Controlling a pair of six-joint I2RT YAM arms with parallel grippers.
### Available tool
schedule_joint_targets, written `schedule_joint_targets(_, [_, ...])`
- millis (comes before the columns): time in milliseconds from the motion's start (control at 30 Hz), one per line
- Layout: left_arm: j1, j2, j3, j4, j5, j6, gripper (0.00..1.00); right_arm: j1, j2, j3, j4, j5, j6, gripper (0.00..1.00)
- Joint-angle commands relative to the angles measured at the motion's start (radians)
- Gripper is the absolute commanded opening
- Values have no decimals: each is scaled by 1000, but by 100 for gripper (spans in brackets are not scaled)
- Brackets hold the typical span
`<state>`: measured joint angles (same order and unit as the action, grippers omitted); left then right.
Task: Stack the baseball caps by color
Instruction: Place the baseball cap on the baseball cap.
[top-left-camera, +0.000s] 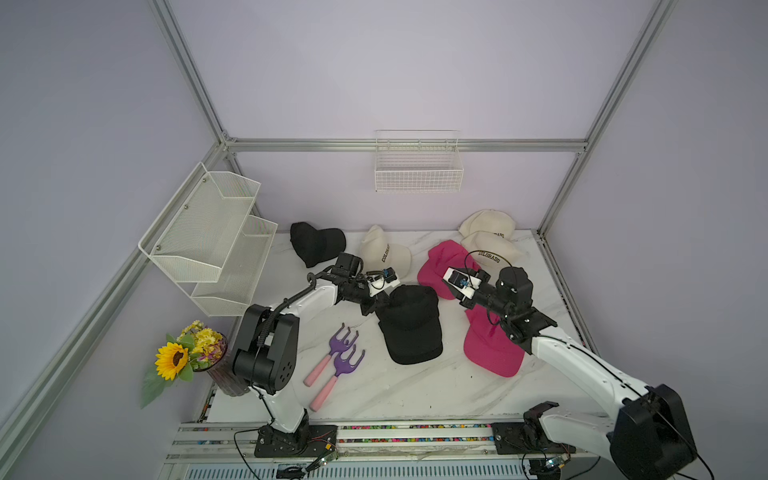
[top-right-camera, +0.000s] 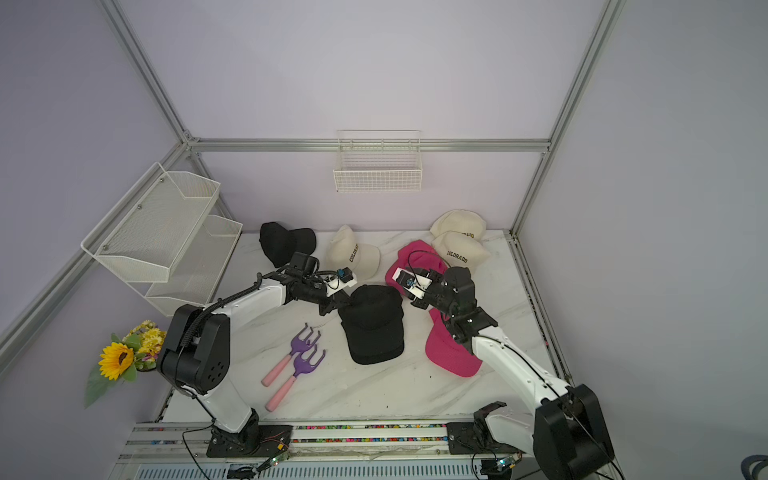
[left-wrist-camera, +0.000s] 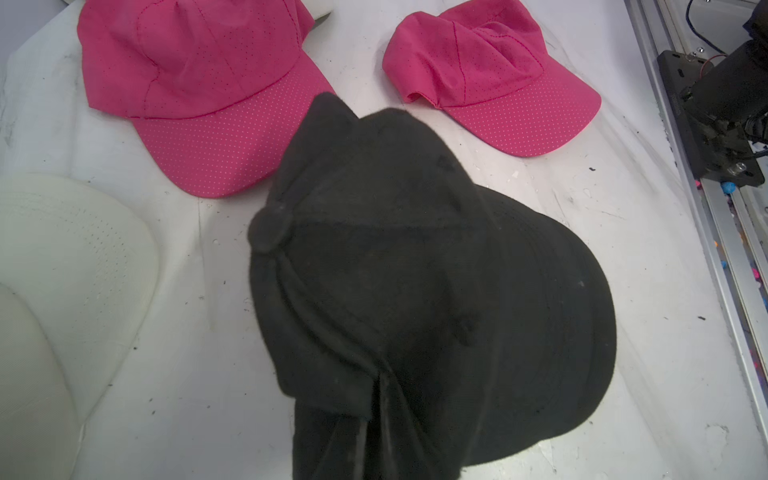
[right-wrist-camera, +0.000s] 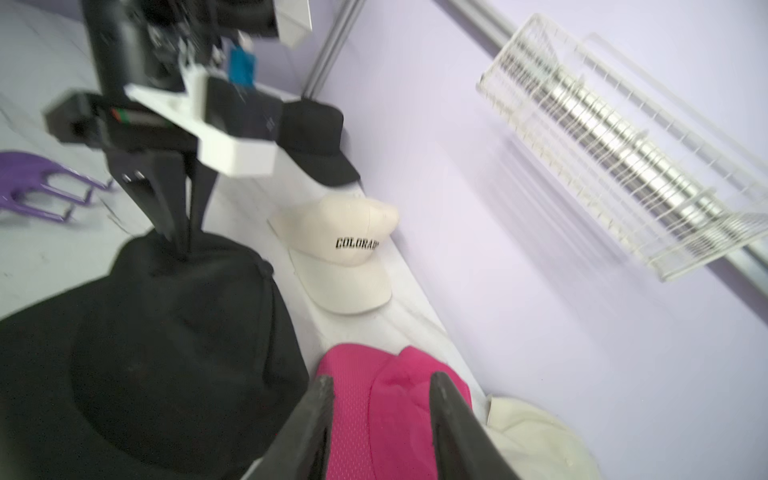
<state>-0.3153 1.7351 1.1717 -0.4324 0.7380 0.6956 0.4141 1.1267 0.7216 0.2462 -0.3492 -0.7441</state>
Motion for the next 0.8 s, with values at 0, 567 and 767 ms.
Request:
schedule_joint_targets(0, [4, -20, 13, 17, 1, -15, 9, 95, -61, -51, 2, -10, 51, 42])
schedule_joint_targets(567, [4, -16, 36, -20, 21, 18, 9, 511, 138, -157, -220, 188, -96, 40])
schedule_joint_targets(767, [4, -8, 44, -27, 25, 29, 9, 518, 197, -209, -57, 349, -102, 40])
